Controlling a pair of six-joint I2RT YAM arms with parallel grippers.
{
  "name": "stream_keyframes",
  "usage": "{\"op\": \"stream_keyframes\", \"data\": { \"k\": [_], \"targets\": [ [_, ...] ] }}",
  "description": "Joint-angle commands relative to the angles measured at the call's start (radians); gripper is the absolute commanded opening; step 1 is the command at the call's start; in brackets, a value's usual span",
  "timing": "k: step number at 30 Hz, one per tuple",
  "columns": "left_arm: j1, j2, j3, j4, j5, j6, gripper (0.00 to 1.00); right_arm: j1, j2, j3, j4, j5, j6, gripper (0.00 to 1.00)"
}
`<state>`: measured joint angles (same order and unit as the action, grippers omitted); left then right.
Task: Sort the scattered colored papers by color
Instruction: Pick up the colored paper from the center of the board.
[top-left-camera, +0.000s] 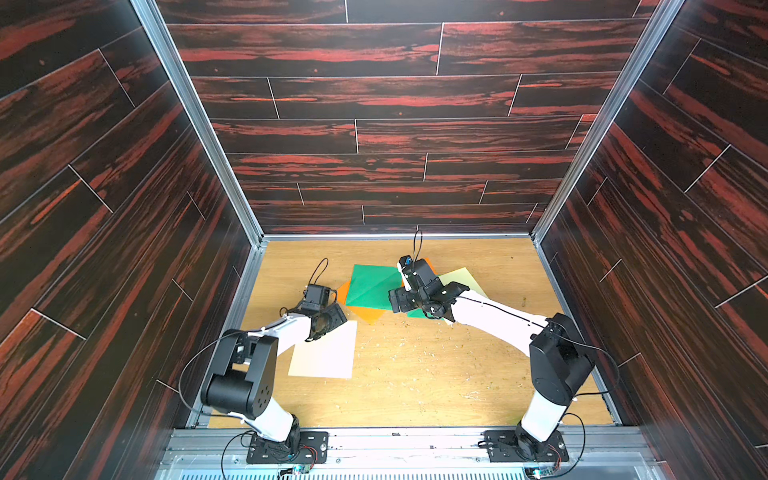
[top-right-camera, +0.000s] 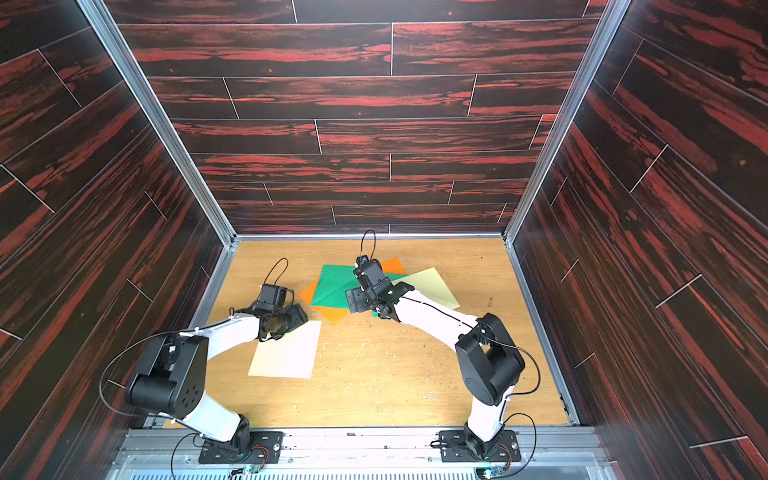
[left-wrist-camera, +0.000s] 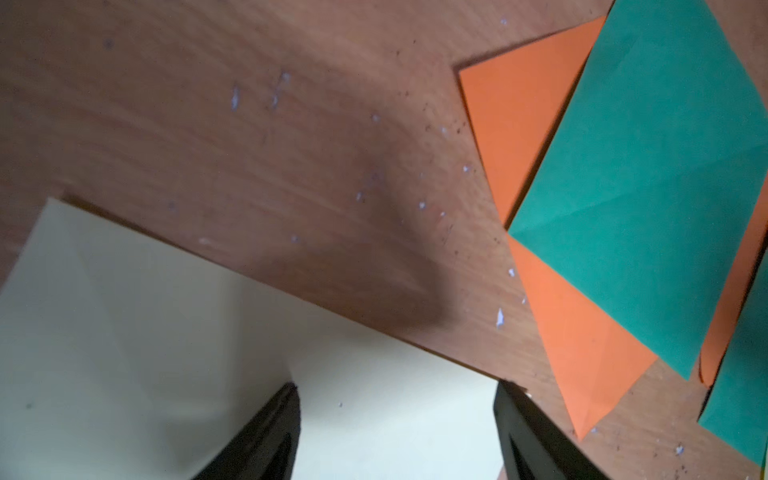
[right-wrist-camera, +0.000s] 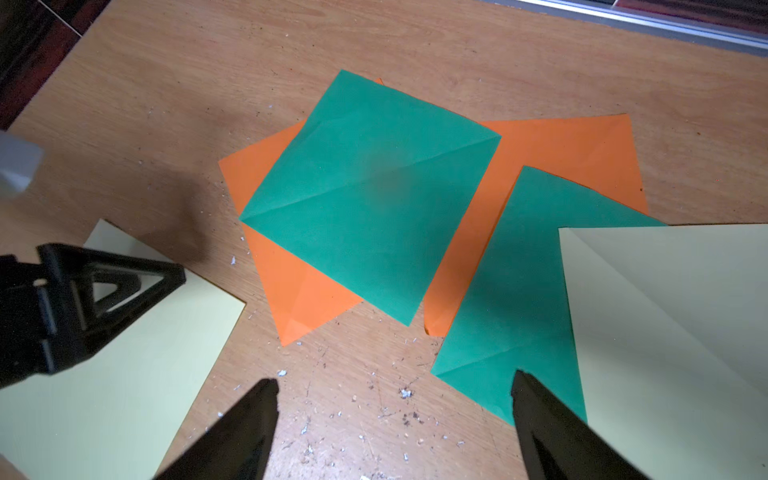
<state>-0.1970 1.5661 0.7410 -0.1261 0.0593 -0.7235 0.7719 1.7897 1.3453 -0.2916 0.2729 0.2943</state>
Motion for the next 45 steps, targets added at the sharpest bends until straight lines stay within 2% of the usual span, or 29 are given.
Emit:
{"op": "stream_keyframes", "data": {
  "k": [1,8,13,17,20,22,26,30,33,37,45],
  "targets": [
    [-0.011,-0.041,-0.096,-0.136,-0.006,-0.046,0.78,-0.005,0.028,0.023,-0.005,-0.011,-0.003,0.92],
    [-0.014,-0.14,-0.113,-0.179,-0.032,-0.02,0.82,-0.005,0.046,0.02,0.006,-0.026,0.009,0.92],
    [-0.013,-0.151,-0.009,-0.162,-0.031,0.058,0.85,-0.019,0.034,-0.013,0.044,0.024,0.043,0.96],
    [-0.014,-0.153,0.131,-0.18,-0.038,0.101,0.88,-0.111,-0.001,-0.073,0.08,0.012,0.111,0.97],
    [-0.013,-0.14,0.193,-0.133,-0.006,0.089,0.91,-0.218,-0.004,-0.113,0.08,0.009,0.153,0.97],
    [-0.016,-0.106,0.219,-0.09,0.037,0.059,0.91,-0.289,0.01,-0.121,0.059,0.05,0.175,0.96],
    [-0.03,-0.022,0.236,0.024,0.124,-0.02,0.91,-0.413,0.024,-0.142,0.093,0.001,0.198,0.94],
    [-0.079,0.067,0.258,0.132,0.184,-0.077,0.91,-0.476,0.081,-0.105,0.089,0.014,0.192,0.93],
    [-0.121,0.13,0.292,0.177,0.209,-0.105,0.91,-0.51,0.126,-0.093,0.087,0.018,0.202,0.93],
    [-0.165,0.21,0.348,0.233,0.228,-0.149,0.91,-0.55,0.155,-0.133,0.121,-0.065,0.225,0.93],
    [-0.224,0.39,0.496,0.335,0.271,-0.256,0.92,-0.557,0.118,-0.274,0.187,-0.157,0.261,0.93]
  ]
}}
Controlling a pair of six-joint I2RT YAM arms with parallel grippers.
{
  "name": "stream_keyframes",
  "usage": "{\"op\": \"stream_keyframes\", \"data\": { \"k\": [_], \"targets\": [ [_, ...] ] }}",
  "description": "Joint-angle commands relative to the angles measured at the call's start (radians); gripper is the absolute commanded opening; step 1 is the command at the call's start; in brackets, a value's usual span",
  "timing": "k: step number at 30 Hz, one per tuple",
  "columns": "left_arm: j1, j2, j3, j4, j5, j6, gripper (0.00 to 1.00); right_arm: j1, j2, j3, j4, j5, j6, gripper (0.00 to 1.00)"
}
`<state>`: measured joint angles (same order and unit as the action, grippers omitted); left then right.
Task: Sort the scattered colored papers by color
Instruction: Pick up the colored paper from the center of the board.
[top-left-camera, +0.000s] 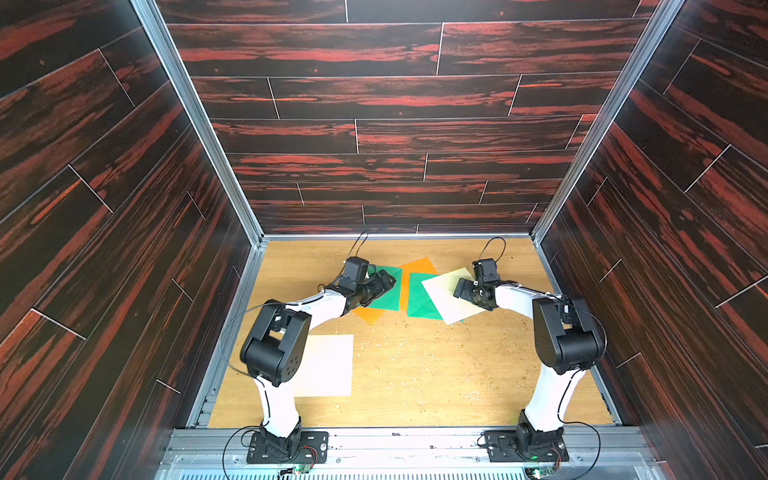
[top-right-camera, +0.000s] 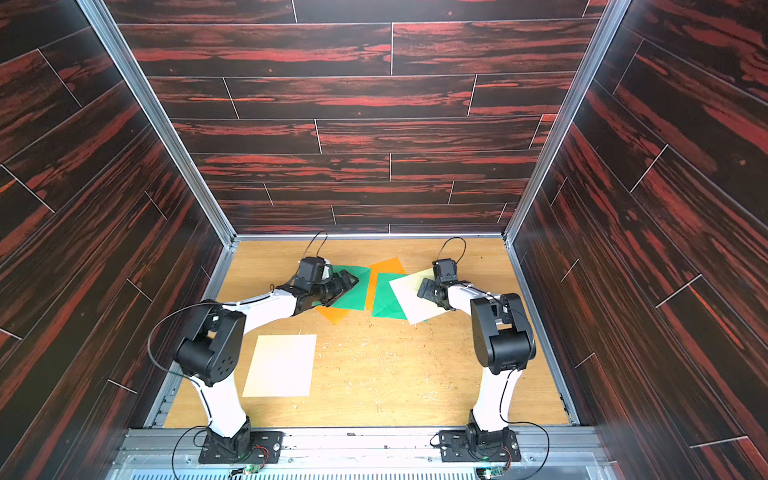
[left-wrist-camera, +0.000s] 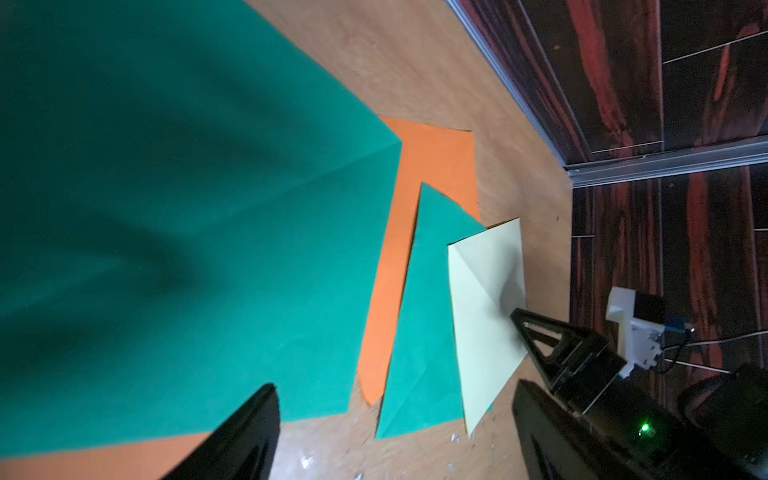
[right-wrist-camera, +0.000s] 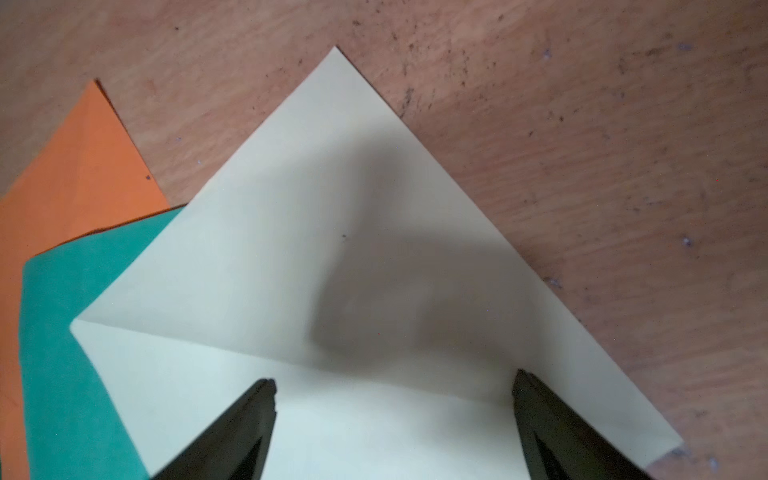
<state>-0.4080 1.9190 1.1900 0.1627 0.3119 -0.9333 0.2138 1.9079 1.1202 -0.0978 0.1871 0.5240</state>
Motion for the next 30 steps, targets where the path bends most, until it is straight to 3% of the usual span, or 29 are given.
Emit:
{"op": "stream_keyframes", "data": {
  "k": [1,10,19,30],
  "targets": [
    [-0.022,0.064,0.072,0.049,0.023,-0.052,0.92,0.001,-0.005,-0.065,0.003,-0.088,0.034,0.93],
    [-0.09,0.232,0.212,0.143,0.04,-0.138,0.92,0.003,-0.039,-0.173,0.081,-0.257,0.07,0.92],
    [-0.129,0.293,0.265,0.172,0.04,-0.168,0.92,0.005,-0.057,-0.217,0.102,-0.294,0.07,0.91],
    [-0.17,0.353,0.364,0.009,-0.001,-0.12,0.92,0.005,-0.036,-0.217,0.119,-0.319,0.067,0.91]
  ]
}}
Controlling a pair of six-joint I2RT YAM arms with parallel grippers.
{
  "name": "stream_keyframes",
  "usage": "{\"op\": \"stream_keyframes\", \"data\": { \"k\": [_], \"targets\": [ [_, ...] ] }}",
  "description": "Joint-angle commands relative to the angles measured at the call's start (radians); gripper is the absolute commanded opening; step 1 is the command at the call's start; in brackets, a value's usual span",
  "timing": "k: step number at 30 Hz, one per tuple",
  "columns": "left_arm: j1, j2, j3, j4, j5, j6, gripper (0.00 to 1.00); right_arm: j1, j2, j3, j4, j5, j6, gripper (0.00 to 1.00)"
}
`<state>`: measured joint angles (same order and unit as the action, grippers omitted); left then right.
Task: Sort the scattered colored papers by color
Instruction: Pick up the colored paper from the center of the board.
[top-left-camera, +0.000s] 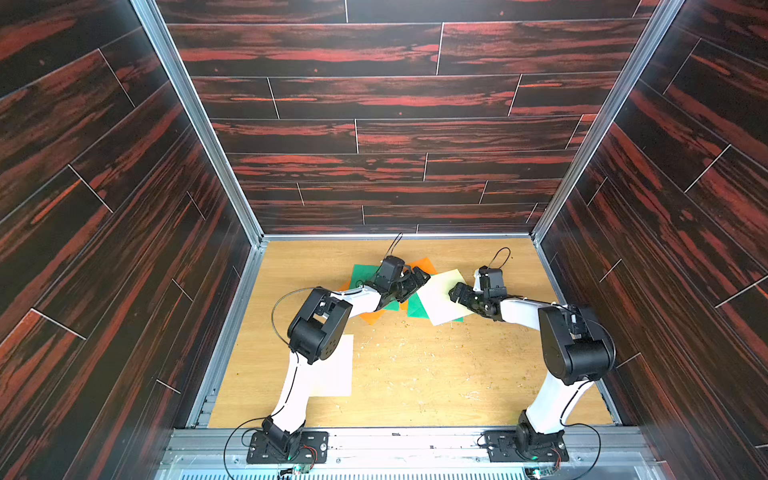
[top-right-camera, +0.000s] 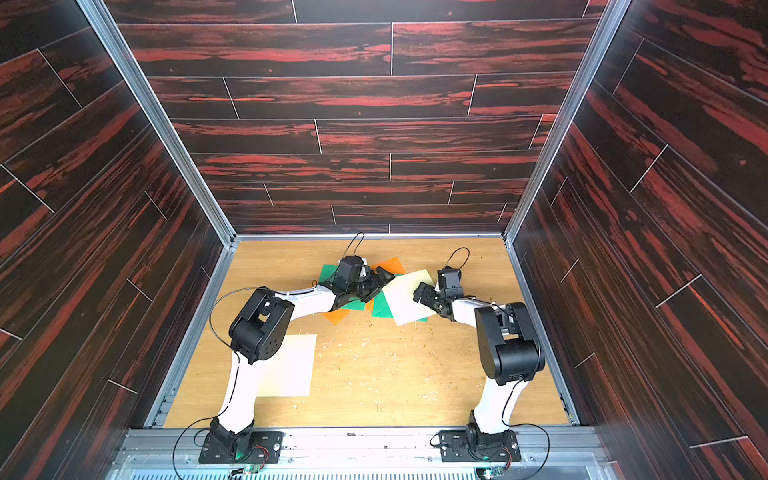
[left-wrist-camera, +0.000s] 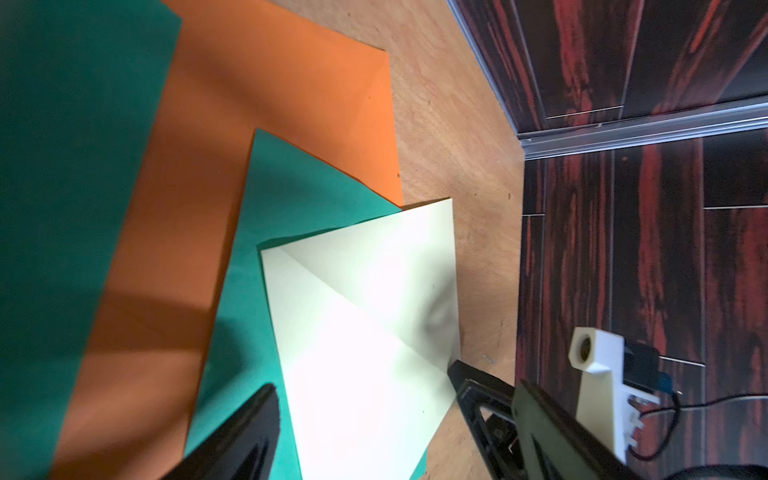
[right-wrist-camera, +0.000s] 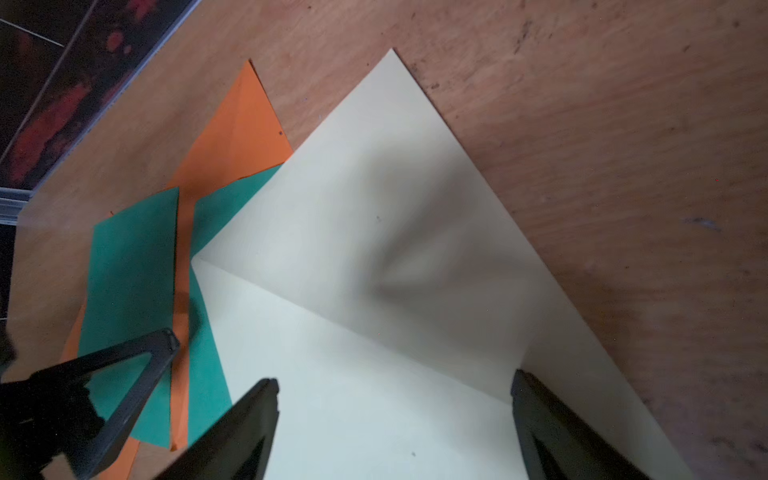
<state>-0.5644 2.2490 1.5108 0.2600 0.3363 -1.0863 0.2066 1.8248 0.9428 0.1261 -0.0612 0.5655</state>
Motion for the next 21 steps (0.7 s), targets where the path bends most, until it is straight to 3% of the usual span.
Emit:
{"op": "stream_keyframes", "data": {
  "k": [1,6,21],
  "targets": [
    [-0.018,0.034,0.059,-0.117,-0.033,0.041,0.92,0.013,0.05,-0.037,-0.105,-0.075,0.024,0.91],
    [-0.031,0.038,0.061,-0.171,-0.085,0.054,0.92,0.014,0.053,-0.036,-0.103,-0.081,0.021,0.91],
    [-0.057,0.107,0.141,-0.172,-0.066,0.043,0.93,0.015,0.077,-0.019,-0.1,-0.107,0.008,0.92]
  ]
}}
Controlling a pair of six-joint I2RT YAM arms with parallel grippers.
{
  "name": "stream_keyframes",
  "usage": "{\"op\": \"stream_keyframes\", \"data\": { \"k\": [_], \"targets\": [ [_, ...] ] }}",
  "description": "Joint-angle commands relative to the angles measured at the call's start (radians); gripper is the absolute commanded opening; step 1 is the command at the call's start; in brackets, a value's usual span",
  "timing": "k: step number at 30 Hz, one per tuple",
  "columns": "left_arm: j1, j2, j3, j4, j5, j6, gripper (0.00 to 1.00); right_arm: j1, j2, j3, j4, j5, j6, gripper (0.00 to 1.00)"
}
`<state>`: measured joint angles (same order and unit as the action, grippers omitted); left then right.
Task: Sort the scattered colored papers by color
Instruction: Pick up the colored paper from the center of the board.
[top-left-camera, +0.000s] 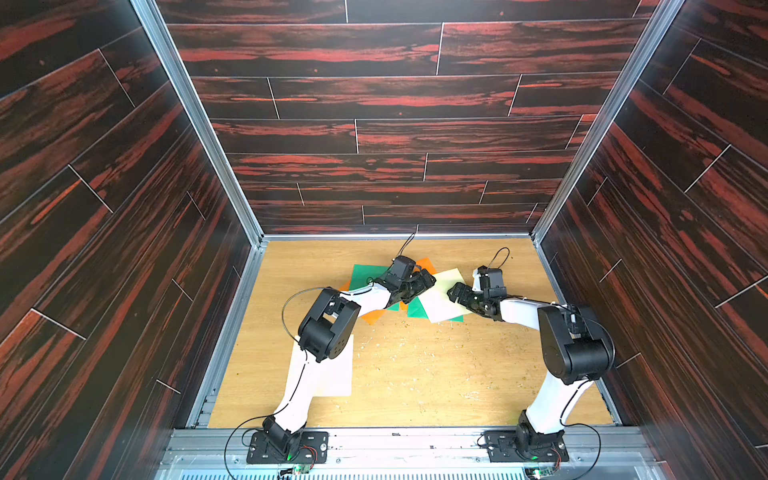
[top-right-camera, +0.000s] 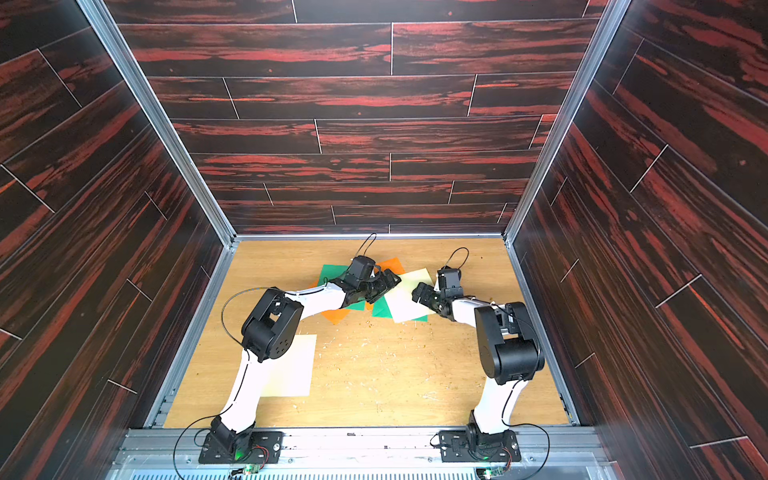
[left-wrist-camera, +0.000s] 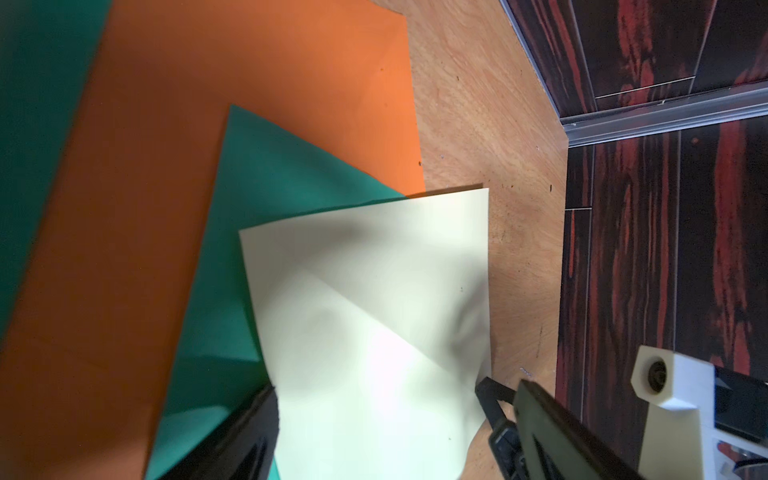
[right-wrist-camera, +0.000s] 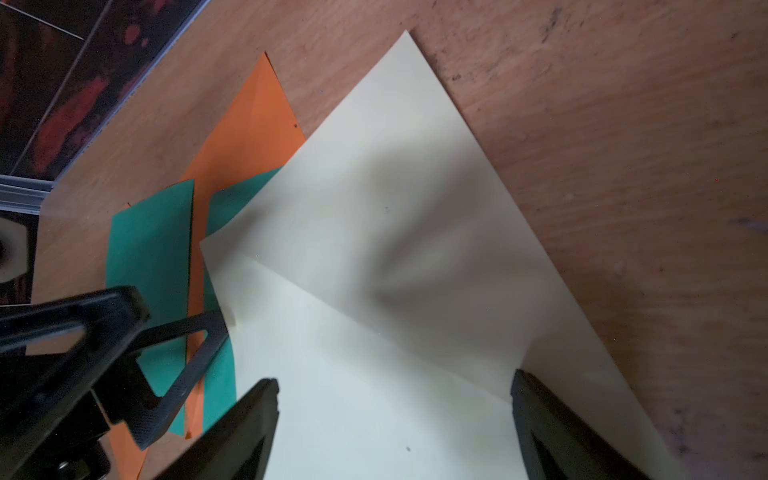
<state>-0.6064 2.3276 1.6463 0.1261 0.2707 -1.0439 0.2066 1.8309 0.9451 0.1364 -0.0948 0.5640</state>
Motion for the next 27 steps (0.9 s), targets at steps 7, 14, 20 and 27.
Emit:
{"op": "stream_keyframes", "data": {
  "k": [7,14,20,27],
  "targets": [
    [-0.016,0.024,0.006,0.03,0.032,-0.008,0.94,0.018,0.087,-0.017,-0.103,-0.095,0.008,0.91],
    [-0.016,0.006,-0.014,0.108,0.042,-0.027,0.94,0.025,0.093,-0.02,-0.1,-0.105,0.004,0.89],
    [-0.016,0.003,-0.012,0.109,0.044,-0.025,0.94,0.033,0.079,-0.024,-0.062,-0.171,0.003,0.87],
    [-0.016,-0.005,-0.029,0.125,0.039,-0.027,0.95,0.04,0.079,-0.005,-0.08,-0.165,-0.003,0.7]
  ]
}}
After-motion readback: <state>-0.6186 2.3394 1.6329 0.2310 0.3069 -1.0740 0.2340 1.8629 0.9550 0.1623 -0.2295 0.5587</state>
